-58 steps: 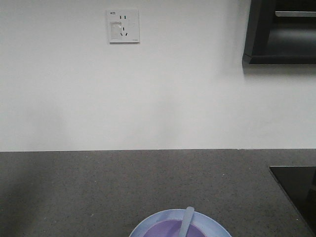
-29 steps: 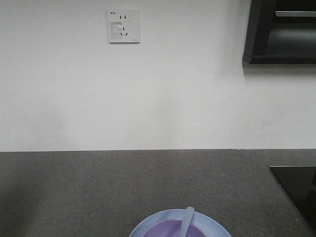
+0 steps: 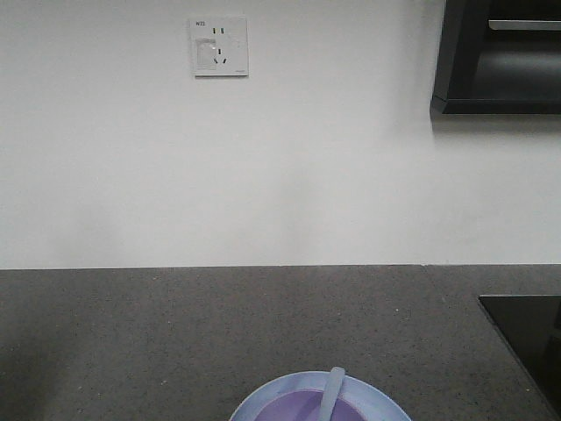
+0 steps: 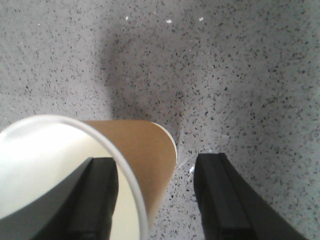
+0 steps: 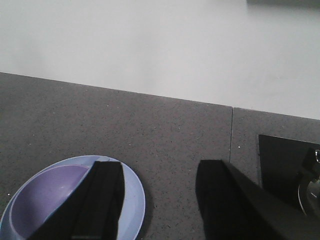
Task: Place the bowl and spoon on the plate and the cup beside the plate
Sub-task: 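Grasp the brown paper cup rim with the left gripper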
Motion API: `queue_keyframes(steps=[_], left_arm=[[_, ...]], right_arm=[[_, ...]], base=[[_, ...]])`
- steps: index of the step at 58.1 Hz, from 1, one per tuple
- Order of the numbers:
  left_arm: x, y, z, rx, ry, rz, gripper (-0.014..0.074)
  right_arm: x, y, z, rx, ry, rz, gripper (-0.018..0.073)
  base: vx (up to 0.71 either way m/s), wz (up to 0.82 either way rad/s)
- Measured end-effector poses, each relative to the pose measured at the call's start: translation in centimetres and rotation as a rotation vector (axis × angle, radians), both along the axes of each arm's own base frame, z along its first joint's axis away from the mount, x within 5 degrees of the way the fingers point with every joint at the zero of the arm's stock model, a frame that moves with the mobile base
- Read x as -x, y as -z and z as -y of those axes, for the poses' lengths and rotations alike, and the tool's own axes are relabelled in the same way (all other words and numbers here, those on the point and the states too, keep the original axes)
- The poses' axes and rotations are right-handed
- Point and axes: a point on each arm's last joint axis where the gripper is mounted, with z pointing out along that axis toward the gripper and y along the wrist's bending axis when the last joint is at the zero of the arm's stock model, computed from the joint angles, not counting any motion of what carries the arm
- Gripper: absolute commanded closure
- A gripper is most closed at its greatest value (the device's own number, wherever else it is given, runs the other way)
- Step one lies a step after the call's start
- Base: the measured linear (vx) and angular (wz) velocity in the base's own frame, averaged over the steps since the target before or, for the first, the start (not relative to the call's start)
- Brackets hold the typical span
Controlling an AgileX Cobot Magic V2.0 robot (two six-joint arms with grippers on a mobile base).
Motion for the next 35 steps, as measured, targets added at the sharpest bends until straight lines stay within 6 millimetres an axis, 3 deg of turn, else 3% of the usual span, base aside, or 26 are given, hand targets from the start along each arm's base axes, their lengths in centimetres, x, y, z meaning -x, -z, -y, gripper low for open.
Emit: queue_keyframes(steps=[8, 25, 35], left_arm=[[-0.14, -0.04, 0.01, -0.001, 0.006, 0.016, 0.0232], [-0.03, -0.01, 0.00, -0.014, 0.045, -0.010, 0.0480], [-0.02, 0.08, 0.02, -0.013, 0.050, -0.013, 0.0573]], right_arm=[[0.00, 0.00, 0.00, 0.000, 0.000, 0.000, 0.0151], [0.00, 0.00, 0.00, 0.000, 0.000, 0.000, 0.0151], [0.00, 0.00, 0.00, 0.000, 0.000, 0.000, 0.0151]], base=[[0.00, 0.00], [0.00, 0.00], [0.00, 0.00]])
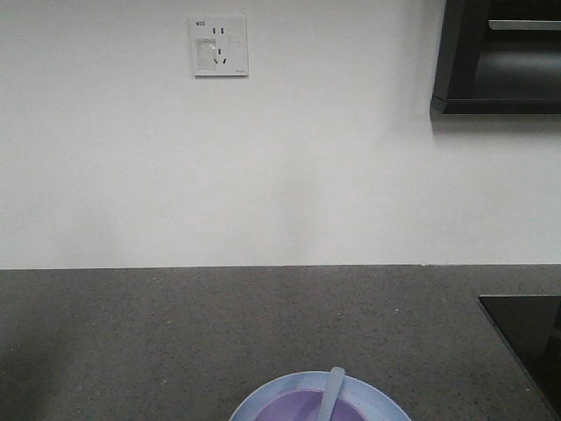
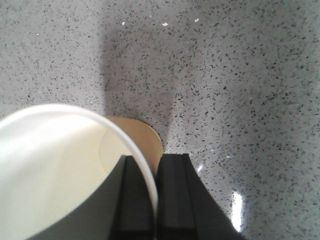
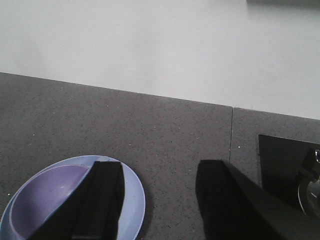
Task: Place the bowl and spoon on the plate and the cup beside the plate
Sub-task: 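Grasp the brown paper cup rim with the left gripper, then carry the cup toward the plate with the left gripper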
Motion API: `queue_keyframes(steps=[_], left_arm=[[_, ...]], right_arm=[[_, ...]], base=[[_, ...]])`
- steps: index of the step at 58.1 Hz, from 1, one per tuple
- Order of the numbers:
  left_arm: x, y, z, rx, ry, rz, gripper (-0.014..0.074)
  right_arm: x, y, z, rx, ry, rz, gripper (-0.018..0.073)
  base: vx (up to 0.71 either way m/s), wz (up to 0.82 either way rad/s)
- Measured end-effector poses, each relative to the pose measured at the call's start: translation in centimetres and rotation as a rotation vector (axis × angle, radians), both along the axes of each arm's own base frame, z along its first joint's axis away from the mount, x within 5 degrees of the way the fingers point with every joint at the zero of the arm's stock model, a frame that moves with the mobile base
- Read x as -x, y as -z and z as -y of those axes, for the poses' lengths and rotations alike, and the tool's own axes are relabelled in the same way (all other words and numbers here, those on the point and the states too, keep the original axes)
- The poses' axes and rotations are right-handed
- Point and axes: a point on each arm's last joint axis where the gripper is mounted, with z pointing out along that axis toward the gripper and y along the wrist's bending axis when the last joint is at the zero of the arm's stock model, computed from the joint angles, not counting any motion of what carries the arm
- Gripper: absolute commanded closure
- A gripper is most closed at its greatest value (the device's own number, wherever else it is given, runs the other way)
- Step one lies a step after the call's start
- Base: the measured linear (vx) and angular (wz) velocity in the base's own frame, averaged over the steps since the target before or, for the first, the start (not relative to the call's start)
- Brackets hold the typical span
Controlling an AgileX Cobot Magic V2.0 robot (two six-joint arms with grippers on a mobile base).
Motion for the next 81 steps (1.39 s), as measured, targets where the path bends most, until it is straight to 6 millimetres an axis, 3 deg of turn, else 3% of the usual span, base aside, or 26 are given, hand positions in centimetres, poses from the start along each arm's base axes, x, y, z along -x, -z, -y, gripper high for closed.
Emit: queue_keyframes(steps=[17, 27, 34, 44, 52, 58, 68, 81], left_arm=[[-0.2, 0.0, 0.5, 0.059, -0.001, 0.031, 0.0603], [0.4, -1.0, 0.8, 0.087, 0.003, 0.086, 0.0601], [1.1, -3.4, 1.1, 0.117, 0.000, 0.165, 0.0599], [1.5, -8.4, 2.4, 0.245, 0.035, 0.334, 0.0596], [1.7, -11.9, 4.9, 0.388, 0.141, 0.439, 0.0596], [1.8, -13.2, 7.0, 0.482, 0.214, 0.480, 0.0596], [0.7, -12.4, 10.7, 0.585, 0.319, 0.430, 0.0596], [-1.7, -8.1, 16.0, 0.607, 0.431, 0.217, 0.0596]], right_arm=[[0.0, 0.0, 0.0, 0.000, 0.000, 0.000, 0.0151], [0.0, 0.0, 0.0, 0.000, 0.000, 0.000, 0.0151], [0.0, 0.0, 0.0, 0.000, 0.000, 0.000, 0.0151], [0.0, 0.0, 0.0, 0.000, 0.000, 0.000, 0.0151], [0.0, 0.0, 0.0, 0.000, 0.000, -0.001, 0.0151], [0.0, 0.0, 0.0, 0.000, 0.000, -0.001, 0.0151], [0.0, 0.0, 0.0, 0.000, 0.000, -0.001, 0.0151], [0.0, 0.0, 0.0, 0.000, 0.000, -0.001, 0.0151]], base=[[0.00, 0.00], [0.00, 0.00], [0.00, 0.00], [0.00, 0.00], [0.00, 0.00], [0.00, 0.00], [0.00, 0.00], [0.00, 0.00]])
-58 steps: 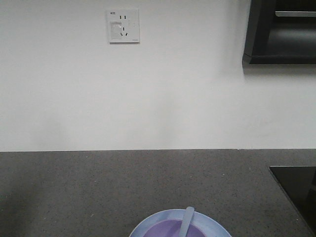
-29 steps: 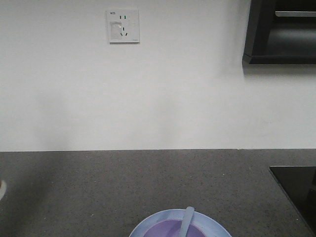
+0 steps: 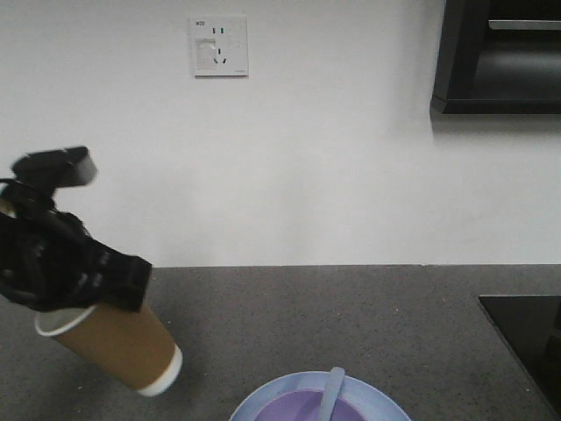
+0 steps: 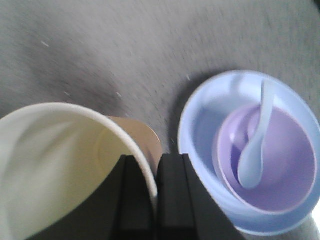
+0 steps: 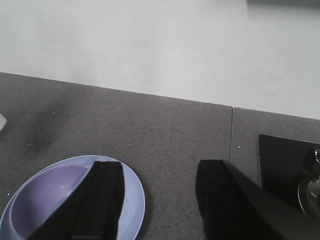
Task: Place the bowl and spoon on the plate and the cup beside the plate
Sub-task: 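Carry the cup toward the plate with the left gripper, then lower the cup upright beside the bowl and open the left gripper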
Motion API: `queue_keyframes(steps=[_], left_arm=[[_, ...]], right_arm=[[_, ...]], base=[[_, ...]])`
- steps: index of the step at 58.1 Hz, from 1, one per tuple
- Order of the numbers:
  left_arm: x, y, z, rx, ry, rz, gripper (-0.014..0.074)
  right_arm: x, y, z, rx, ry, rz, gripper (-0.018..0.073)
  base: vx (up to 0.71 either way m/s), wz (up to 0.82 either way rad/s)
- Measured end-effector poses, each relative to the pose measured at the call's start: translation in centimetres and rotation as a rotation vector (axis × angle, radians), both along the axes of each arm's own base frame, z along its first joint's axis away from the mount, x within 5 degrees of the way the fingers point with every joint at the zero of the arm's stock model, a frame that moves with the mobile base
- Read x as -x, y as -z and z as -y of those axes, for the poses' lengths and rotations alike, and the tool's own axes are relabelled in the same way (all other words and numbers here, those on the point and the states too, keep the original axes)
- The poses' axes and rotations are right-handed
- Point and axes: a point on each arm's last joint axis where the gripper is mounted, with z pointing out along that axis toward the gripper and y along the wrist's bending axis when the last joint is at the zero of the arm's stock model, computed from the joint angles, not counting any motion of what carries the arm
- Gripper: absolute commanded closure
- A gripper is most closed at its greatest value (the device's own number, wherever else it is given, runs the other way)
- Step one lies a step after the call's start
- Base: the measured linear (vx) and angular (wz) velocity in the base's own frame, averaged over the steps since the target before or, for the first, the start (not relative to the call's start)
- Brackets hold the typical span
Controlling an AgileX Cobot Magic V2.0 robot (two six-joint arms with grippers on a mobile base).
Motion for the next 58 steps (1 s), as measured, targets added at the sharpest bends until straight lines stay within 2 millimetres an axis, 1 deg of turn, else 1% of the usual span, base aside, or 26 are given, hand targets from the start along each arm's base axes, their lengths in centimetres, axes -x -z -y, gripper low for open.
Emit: queue_keyframes(steps=[9, 16, 22, 32, 37, 41, 58], left_arm=[[-0.9, 3.0, 2.6, -0.078, 0.071, -0.105, 0.0596], [-1.4, 4.6, 3.4, -0.149, 0.071, -0.136, 0.0596], [-1.7, 5.3, 3.9, -0.180, 0.085, -0.145, 0.0593], [-2.0, 5.7, 4.0, -0.183, 0.084, -0.149, 0.0563], [-2.1, 6.0, 4.1, -0.187, 0.085, -0.157, 0.0519], [-2.2, 6.1, 4.2, -0.185, 0.085, -0.161, 0.0466], [-2.5, 6.7, 4.4, -0.198, 0.092, -0.175, 0.0165]], right_arm=[[0.0, 0.0, 0.0, 0.000, 0.000, 0.000, 0.0151], [0.0, 0.0, 0.0, 0.000, 0.000, 0.000, 0.0151], [0.0, 0.0, 0.0, 0.000, 0.000, 0.000, 0.0155], [0.0, 0.0, 0.0, 0.000, 0.000, 0.000, 0.0157], [0.0, 0.0, 0.0, 0.000, 0.000, 0.000, 0.0157], [0.0, 0.0, 0.0, 0.000, 0.000, 0.000, 0.0157], [0.0, 0.0, 0.0, 0.000, 0.000, 0.000, 0.0157]], base=[[0.00, 0.00], [0.00, 0.00], [0.00, 0.00], [0.00, 0.00], [0.00, 0.00], [0.00, 0.00], [0.00, 0.00]])
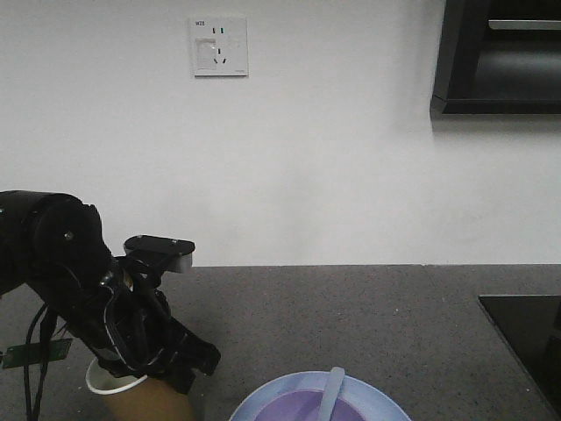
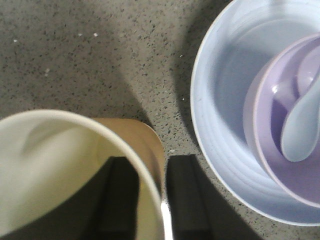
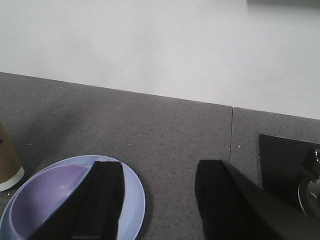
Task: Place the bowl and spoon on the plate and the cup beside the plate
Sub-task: 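Lower the cup upright beside the bowl and open the left gripper, then raise the left gripper away from the cup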
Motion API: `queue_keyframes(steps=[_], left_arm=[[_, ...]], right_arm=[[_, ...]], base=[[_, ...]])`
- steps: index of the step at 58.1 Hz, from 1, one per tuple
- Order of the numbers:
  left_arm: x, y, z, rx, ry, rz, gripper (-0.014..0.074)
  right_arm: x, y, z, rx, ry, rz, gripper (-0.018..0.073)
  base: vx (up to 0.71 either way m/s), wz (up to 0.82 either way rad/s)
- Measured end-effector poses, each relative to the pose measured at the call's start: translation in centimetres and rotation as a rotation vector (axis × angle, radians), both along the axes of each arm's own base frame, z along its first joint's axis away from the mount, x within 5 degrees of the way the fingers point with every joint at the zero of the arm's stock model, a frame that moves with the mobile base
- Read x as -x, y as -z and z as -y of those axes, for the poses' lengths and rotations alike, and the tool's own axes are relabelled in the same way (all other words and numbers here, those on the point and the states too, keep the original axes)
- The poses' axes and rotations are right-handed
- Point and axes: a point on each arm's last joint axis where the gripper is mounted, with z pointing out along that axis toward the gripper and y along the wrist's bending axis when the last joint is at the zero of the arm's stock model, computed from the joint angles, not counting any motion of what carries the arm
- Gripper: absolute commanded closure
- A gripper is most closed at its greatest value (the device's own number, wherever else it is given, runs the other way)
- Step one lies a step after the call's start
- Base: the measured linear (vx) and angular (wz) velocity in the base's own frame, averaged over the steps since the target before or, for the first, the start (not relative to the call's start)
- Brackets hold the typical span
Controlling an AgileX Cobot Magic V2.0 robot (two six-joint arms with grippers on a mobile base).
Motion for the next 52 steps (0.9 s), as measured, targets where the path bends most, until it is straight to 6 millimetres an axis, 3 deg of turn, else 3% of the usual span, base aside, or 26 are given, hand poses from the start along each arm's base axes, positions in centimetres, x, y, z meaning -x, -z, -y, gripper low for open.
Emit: queue_keyframes(steps=[10, 29, 41, 52], left_arm=[[0.2, -1.1, -0.1, 0.017, -0.006, 0.027, 0.0031], [1.7, -8.6, -1.4, 0.066, -0.005, 0.251, 0.0032], [4.7, -13.5, -4.5, 0.019, -0.088, 0.459, 0.0141], [10.4, -17.2, -8.6, 0.097, -0.243, 0.693, 0.0337]], right_arm=[[0.0, 0.0, 0.0, 0.000, 0.000, 0.000, 0.0157], [0.0, 0.0, 0.0, 0.000, 0.000, 0.000, 0.0156], [0.0, 0.0, 0.0, 0.000, 0.000, 0.000, 0.0156], [0.0, 0.0, 0.0, 0.001, 0.000, -0.002, 0.0156]], base=[[0.00, 0.00], [0.00, 0.00], [0.00, 0.00], [0.00, 0.00]])
